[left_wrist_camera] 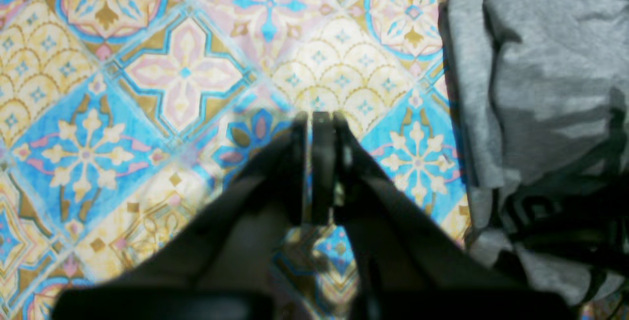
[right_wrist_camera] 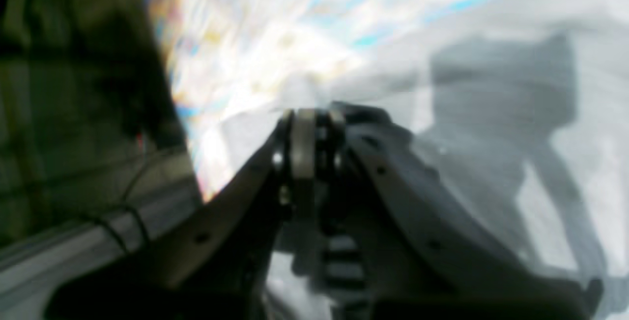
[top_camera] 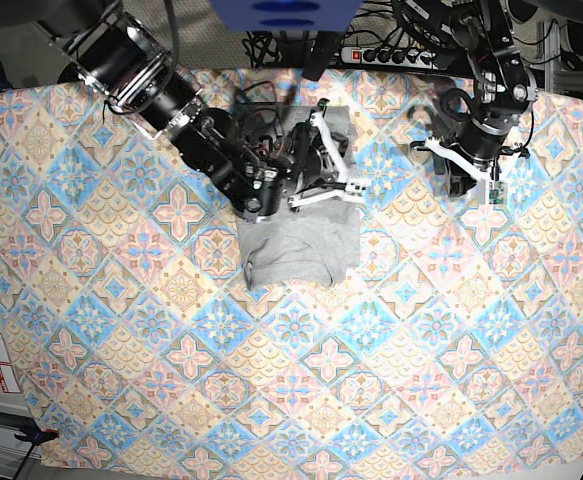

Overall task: Fold the T-shirt properly
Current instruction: 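Grasp the folded shirt with the right gripper and lift it, then drag the folded shirt with the right gripper onto the cloth beside it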

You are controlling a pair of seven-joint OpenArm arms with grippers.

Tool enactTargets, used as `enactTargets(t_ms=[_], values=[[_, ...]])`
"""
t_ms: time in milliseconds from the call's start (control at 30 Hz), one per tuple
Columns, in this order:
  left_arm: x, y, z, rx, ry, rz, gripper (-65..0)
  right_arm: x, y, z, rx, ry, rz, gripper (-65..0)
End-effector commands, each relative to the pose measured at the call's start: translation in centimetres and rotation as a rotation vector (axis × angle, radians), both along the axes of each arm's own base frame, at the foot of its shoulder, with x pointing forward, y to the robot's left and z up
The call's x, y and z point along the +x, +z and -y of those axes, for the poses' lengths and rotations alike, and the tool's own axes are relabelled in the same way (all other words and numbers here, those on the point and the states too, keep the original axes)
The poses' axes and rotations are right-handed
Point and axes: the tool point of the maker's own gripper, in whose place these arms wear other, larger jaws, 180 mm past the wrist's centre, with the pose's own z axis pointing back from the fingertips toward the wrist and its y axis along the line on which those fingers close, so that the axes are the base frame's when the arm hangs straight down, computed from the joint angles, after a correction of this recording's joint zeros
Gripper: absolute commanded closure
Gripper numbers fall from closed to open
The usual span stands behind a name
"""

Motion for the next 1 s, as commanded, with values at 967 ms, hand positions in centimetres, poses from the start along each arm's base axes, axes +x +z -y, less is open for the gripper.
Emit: enactTargets(t_ms=[967], values=[[0.7,1.0,0.0,-0.003,-0.002,0.041,0.0,7.9,-5.3,15.7,-0.115,-0.575,-0.046,-3.1]])
